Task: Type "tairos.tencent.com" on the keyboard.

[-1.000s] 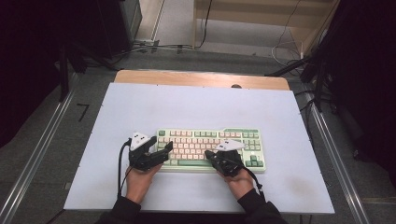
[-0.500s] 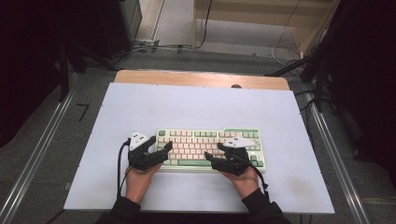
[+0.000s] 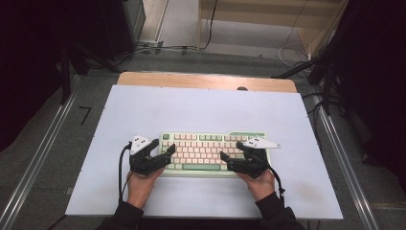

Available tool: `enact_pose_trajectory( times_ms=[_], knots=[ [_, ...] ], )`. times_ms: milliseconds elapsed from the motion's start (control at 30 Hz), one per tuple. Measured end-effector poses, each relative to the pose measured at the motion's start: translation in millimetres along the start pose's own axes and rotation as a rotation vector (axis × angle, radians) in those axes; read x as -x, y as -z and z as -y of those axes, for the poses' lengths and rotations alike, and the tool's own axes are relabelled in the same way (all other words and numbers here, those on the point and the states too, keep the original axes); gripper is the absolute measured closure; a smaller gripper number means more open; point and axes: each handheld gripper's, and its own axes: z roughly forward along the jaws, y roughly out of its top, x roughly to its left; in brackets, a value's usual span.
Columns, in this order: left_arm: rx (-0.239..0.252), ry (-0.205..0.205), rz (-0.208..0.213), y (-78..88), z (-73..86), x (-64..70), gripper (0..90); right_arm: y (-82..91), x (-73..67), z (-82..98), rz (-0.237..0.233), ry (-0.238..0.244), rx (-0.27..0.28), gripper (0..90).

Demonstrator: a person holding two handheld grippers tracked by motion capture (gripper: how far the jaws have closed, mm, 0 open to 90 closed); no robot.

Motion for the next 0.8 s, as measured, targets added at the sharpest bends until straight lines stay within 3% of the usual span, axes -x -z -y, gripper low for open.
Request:
enact_pose_trajectory(
  times_ms=[267, 433, 567, 800],
  knots=[
    [0.008, 0.005, -0.001, 4.9, -1.4, -3.6, 28.5, 9.1, 12.2, 1.9, 0.031, -0.015, 0.020, 19.9],
    [0.031, 0.005, -0.019, 17.0, -0.9, -11.0, 25.2, 21.6, 26.3, 4.8, 0.066, -0.034, 0.038, 19.5],
    [0.058, 0.019, -0.053, 28.0, 0.0, -21.0, 21.6, 34.1, 39.0, 8.8, 0.096, -0.051, 0.056, 19.5],
    [0.061, 0.056, -0.142, 44.8, 2.4, -45.5, 15.8, 51.8, 59.6, 19.7, 0.154, -0.068, 0.058, 19.5]
  ],
)
